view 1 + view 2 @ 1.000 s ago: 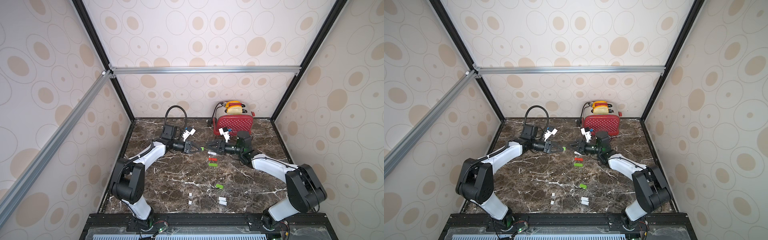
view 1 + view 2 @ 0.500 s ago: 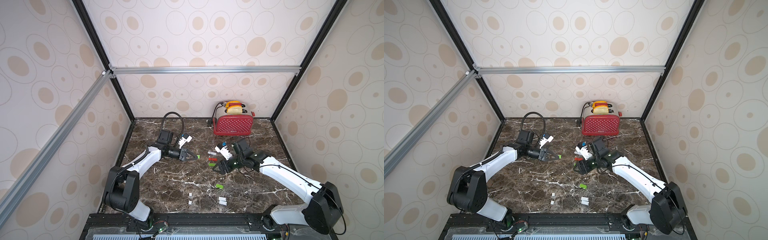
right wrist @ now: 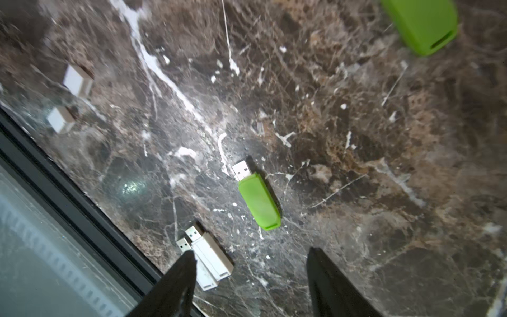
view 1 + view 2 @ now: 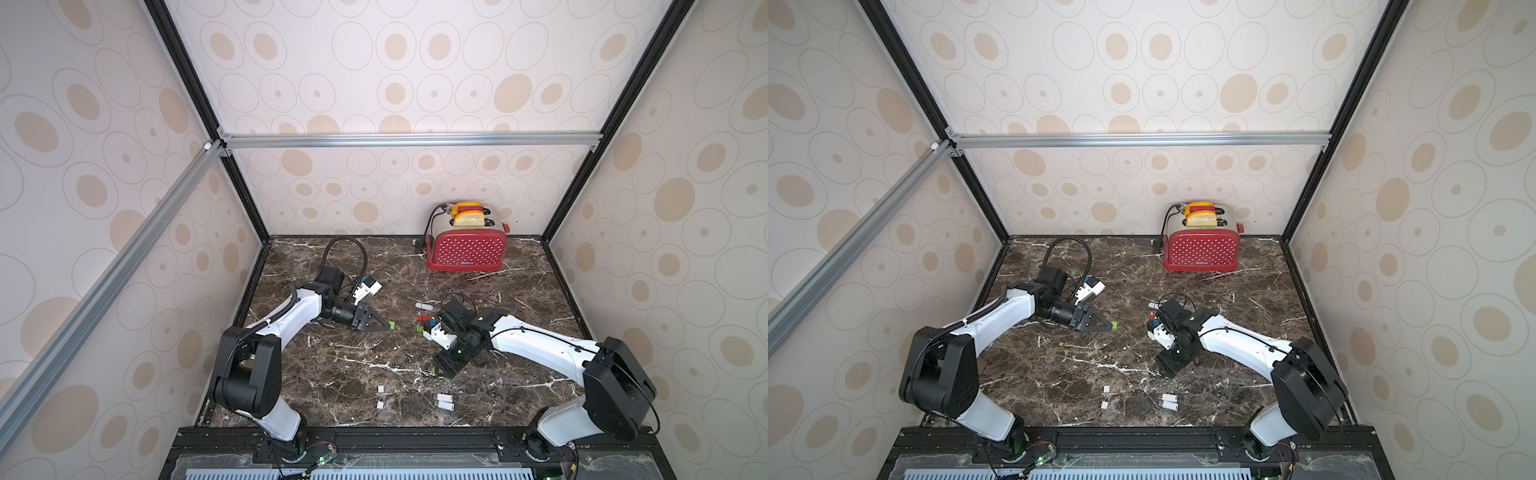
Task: Close the usb drive cover
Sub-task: Pick up the USB drive from the center of the board.
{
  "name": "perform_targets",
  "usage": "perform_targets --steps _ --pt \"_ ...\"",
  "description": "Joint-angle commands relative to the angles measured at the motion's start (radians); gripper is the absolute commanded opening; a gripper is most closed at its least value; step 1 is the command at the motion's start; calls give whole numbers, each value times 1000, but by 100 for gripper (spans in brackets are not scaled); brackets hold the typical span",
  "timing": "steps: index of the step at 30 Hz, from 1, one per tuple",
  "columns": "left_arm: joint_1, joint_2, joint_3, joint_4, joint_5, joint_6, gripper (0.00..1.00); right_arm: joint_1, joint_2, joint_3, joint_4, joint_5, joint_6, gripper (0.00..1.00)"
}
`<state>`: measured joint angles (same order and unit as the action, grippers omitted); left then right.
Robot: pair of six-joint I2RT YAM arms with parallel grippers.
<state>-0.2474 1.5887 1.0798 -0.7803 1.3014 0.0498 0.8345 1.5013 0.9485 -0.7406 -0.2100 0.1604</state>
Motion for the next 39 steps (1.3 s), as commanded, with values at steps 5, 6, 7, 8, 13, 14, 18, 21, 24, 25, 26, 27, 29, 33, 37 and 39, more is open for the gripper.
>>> perform_targets --steps 5,6,7,8,13,14,18,21,24,25,26,27,29,33,37,39 --pt "5 26 37 -79 -7 76 4 24 54 12 15 26 -99 58" --pt "5 29 37 -81 -7 75 4 27 64 15 21 27 -111 58" --pt "5 31 37 -81 -7 75 4 33 76 20 25 29 -123 57" --pt "5 32 37 -81 -8 73 4 40 87 24 31 35 -135 56" --pt "5 43 39 -85 -4 72 3 51 141 27 48 62 -167 52" --pt "5 46 40 -86 -3 71 3 49 151 30 50 64 -168 51" --pt "5 53 42 -88 -2 72 3 50 190 58 42 75 -177 48" --pt "5 54 43 -91 -4 73 3 53 199 58 53 91 -187 45" --pt "5 52 45 -96 -2 76 3 57 206 63 51 96 -191 42" --pt "5 52 45 -96 -2 76 2 62 206 64 50 99 -192 42" --pt "5 51 44 -97 -3 78 3 67 207 64 47 104 -193 42" --pt "5 51 45 -99 -4 79 2 70 208 66 41 113 -193 41" --pt "4 54 46 -100 -4 81 2 80 219 76 16 130 -202 41" --pt "5 59 52 -107 -5 88 2 92 249 64 -18 154 -222 39" --pt "5 62 54 -111 -5 91 2 91 241 47 -19 157 -224 37" --pt "5 61 54 -111 -7 90 2 91 227 45 -13 146 -222 37"
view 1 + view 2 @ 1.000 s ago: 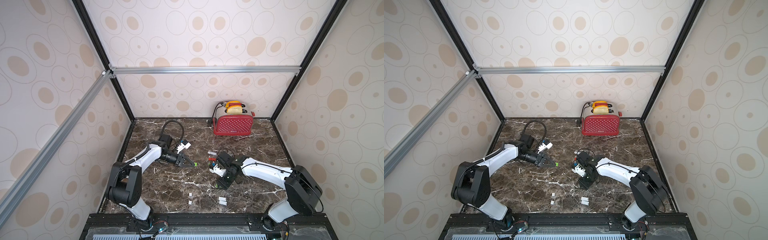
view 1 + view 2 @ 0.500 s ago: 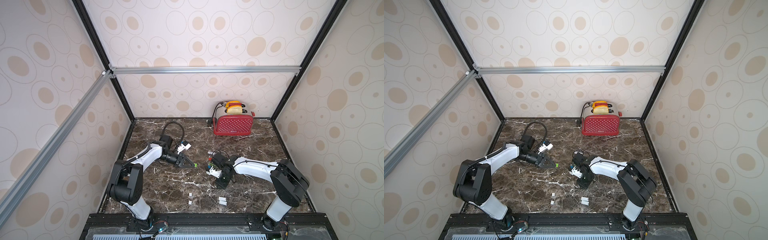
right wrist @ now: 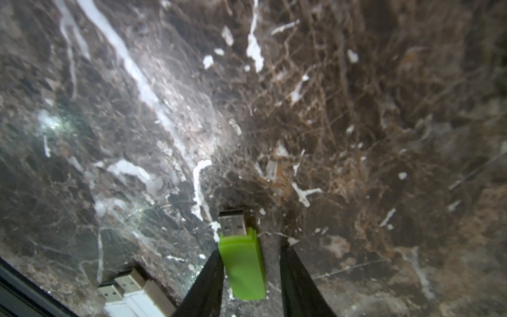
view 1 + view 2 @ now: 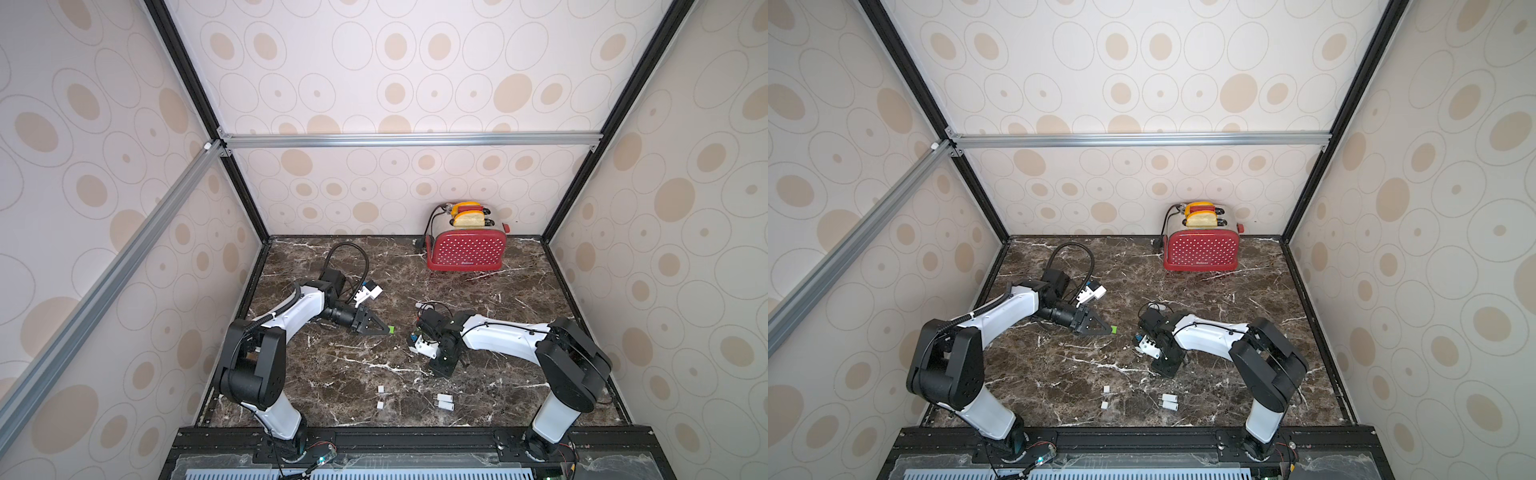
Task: Close the usb drive cover
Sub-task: Pick up the USB drive from the center of the board.
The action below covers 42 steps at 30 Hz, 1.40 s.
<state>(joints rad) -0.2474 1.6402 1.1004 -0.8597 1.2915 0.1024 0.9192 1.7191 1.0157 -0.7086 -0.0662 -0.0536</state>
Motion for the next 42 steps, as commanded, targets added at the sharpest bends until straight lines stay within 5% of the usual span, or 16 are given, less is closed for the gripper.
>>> perform_targets --steps 1,13,31,42 --pt "4 10 33 -33 3 37 2 6 1 -24 -42 -2 -6 37" --pt "5 12 36 -41 -2 41 2 7 -19 -34 -52 -22 -21 41" --pt "4 31 47 -53 -2 42 2 6 -51 -17 -37 0 -46 19" --pt "-7 91 75 -58 24 18 0 7 -198 64 -54 8 -163 13"
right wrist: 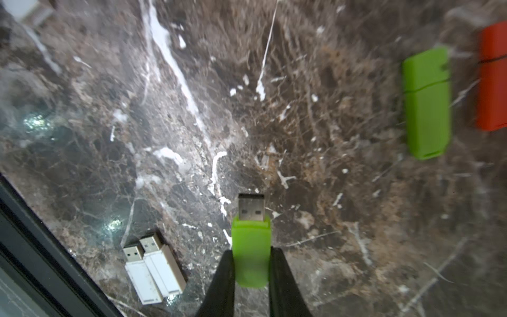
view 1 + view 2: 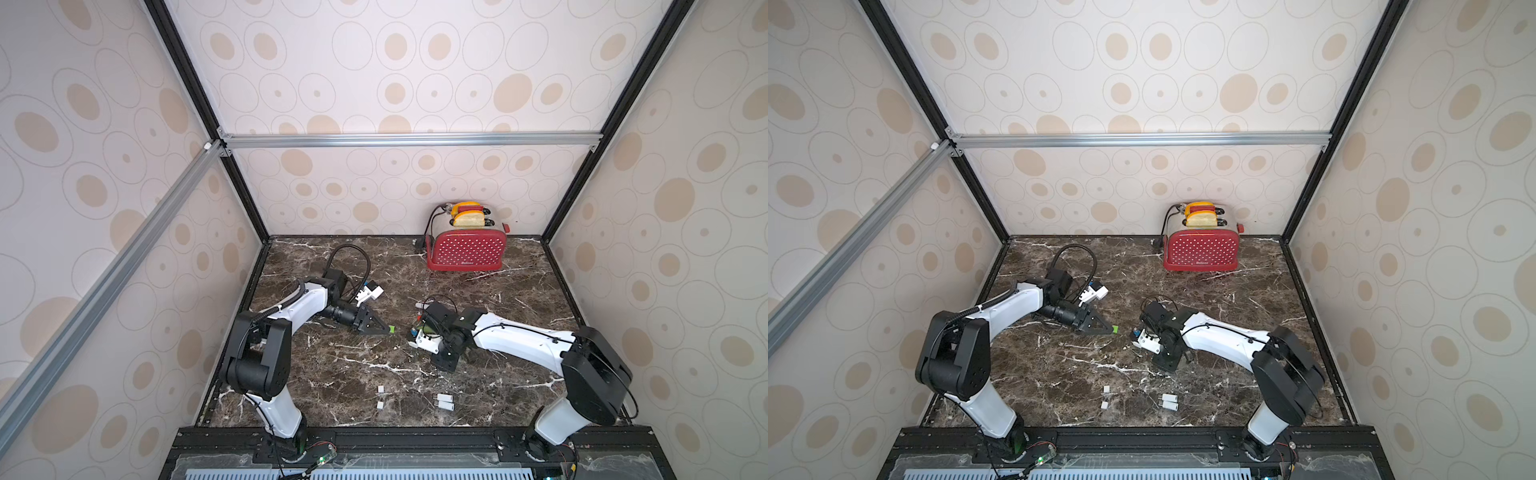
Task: Close the usb drive cover
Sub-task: Pick up the USB drive from the center of the board, then close the cover of the USB drive.
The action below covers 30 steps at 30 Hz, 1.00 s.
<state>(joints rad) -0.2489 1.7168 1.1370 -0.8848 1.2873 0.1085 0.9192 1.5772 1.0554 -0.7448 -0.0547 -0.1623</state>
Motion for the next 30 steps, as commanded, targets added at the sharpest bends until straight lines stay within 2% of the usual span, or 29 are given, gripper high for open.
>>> perform_targets --steps 1,6,11,30 --pt "-10 20 42 -34 33 10 0 7 -76 24 -9 -12 -68 13" --pt "-36 41 48 -36 54 6 0 7 -168 12 52 -51 -149 13" --pt "-77 66 66 -54 70 7 0 6 -174 17 85 -57 -206 13" --pt "-161 121 98 -71 51 15 0 9 -114 76 116 -140 -184 13"
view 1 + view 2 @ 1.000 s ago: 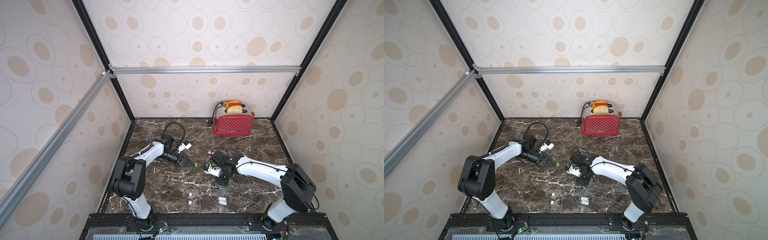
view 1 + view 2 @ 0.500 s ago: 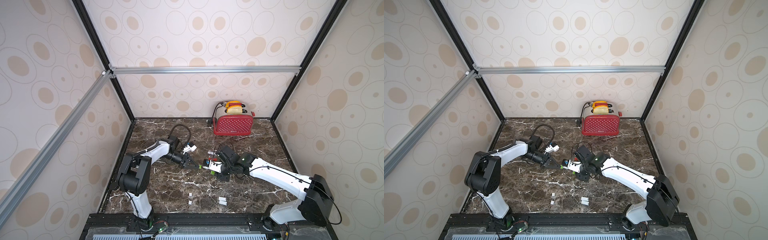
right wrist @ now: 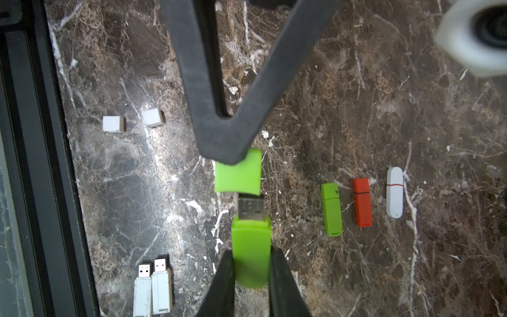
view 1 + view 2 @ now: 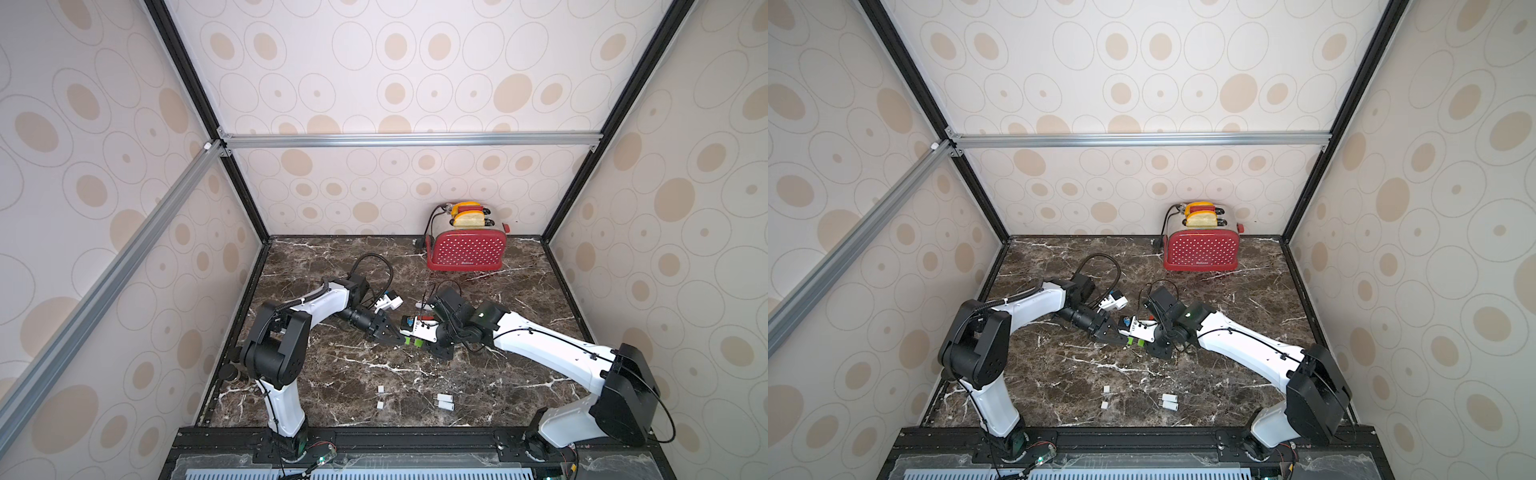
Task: Close the usb drive cover
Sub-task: Close the cover of the USB drive.
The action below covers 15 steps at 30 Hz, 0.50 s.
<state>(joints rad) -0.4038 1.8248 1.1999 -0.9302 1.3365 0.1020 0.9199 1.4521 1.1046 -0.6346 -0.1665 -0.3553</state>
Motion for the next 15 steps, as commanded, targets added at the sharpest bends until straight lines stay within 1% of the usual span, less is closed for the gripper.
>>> perform_targets --steps 1,15 --pt "-6 14 36 -24 4 21 0 8 13 29 6 -30 9 13" --pt "-10 16 43 -22 -9 21 0 18 25 36 9 -38 10 12"
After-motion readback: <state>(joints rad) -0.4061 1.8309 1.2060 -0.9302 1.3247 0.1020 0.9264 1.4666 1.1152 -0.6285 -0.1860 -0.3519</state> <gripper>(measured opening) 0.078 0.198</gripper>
